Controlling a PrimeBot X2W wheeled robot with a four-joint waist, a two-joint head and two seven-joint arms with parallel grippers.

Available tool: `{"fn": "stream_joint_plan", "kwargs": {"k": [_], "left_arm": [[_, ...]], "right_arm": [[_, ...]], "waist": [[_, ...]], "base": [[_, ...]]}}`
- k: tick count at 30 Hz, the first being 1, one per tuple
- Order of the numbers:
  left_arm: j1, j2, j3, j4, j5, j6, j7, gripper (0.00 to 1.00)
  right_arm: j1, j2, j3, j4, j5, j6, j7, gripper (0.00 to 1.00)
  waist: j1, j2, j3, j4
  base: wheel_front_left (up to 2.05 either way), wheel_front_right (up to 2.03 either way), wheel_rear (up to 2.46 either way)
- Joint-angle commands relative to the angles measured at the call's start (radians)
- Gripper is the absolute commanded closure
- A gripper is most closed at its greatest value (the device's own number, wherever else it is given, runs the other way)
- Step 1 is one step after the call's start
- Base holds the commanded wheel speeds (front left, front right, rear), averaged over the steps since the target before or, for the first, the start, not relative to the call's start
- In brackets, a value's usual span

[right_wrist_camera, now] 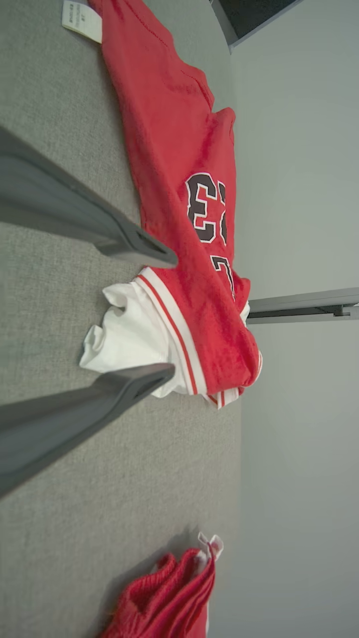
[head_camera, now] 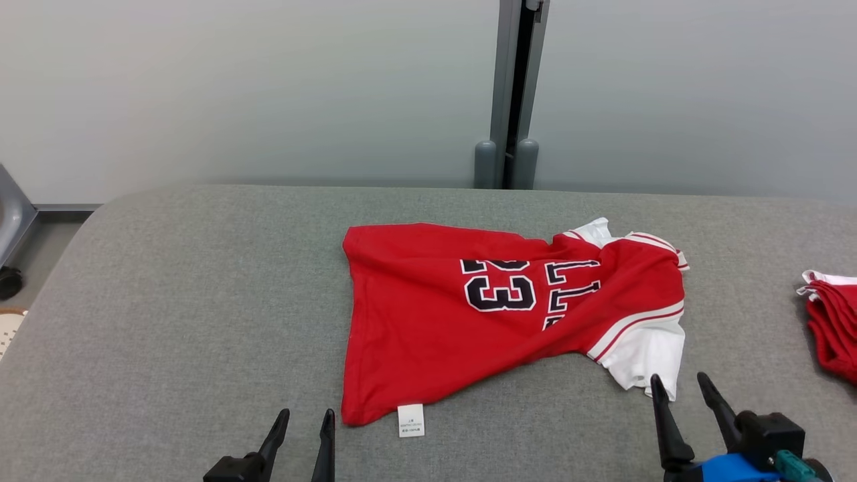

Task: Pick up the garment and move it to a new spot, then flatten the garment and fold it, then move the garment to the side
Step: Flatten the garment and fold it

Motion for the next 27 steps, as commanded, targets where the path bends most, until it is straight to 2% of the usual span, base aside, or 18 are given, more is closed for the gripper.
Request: {"fn": "stream_joint_plan", "kwargs": {"k": [1,9,18,27], "left_arm": [[0.013,-0.001,0.004,-0.003,0.0,0.009,-0.004,0.0],[-0.003,-0.001,-0.013,0.012,-0.024,0.001,-0.004,0.0],[-0.081,0.0,-0.057,0.12,-0.094,-0.007,-0.004,0.0],[-0.135,0.0,-0.025,0.213,-0.124,0.004,-0.004,0.0]], "right_arm": [[0.023,0.006,0.001,0.001,0.006,0.0,-0.005,0.0],[0.017,0.007,0.031,-0.01,0.037,0.0,-0.005,0.0],[-0.018,0.007,0.061,-0.026,0.027,0.0,-0.005,0.0],[-0.035,0.007,0.058,-0.032,0.015,0.0,-0.005,0.0]], "waist": [[0.0,0.0,-0.004,-0.005],[0.0,0.0,0.009,-0.029],[0.0,0.0,0.071,-0.076],[0.0,0.0,0.121,-0.133]], "base": [[0.0,0.0,0.0],[0.0,0.0,0.0],[0.0,0.0,0.0],[0.0,0.0,0.0]]}}
